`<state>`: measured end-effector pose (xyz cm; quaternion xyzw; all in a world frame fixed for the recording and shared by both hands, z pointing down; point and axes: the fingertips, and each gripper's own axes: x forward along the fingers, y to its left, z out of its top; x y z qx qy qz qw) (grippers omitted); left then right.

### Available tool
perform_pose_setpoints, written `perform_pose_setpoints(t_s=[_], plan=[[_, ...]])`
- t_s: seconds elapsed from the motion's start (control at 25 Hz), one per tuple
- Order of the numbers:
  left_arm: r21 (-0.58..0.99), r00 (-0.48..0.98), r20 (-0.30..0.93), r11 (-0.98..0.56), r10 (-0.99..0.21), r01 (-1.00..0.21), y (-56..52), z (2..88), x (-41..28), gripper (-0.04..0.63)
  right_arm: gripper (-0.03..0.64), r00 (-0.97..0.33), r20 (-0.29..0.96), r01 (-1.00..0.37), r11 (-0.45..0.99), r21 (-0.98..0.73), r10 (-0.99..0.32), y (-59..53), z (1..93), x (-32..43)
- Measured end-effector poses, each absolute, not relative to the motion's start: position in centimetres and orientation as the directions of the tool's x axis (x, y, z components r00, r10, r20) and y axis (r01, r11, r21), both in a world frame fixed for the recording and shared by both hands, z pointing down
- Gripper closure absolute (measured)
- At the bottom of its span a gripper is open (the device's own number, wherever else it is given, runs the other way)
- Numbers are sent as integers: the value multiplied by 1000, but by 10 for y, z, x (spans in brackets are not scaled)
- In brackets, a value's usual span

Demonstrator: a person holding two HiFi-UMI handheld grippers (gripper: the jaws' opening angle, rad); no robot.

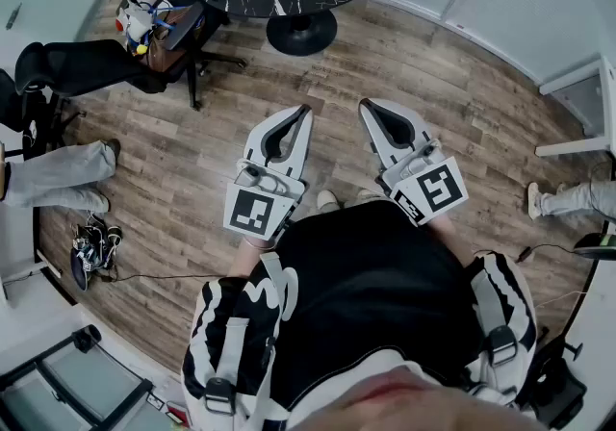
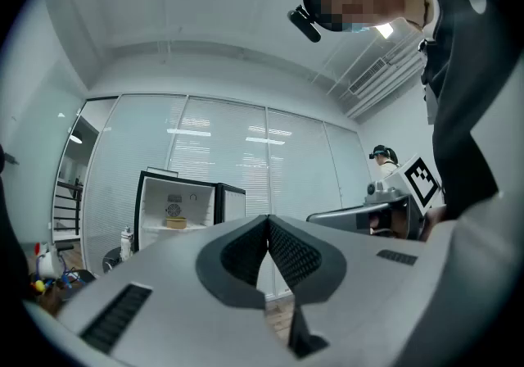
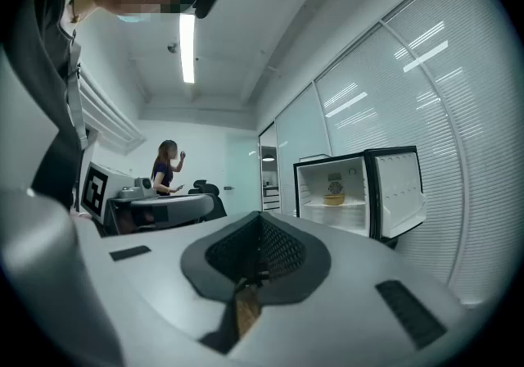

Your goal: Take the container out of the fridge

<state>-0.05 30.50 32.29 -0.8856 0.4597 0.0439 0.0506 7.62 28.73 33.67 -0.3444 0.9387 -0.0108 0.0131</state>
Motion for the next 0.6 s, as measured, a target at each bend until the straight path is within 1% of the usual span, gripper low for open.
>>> perform_pose_setpoints(t_s=[0.36,0.6], plan=[[-54,581,-123,-579,-805,-814,309,322,-6,586,607,-756,-3,-654,756,-26,-655,289,337,71],[-46,583,-132,-583,-802,-811,312,323,-16,586,607,-743,-50,-666,744,-52,-668,291,331,69]])
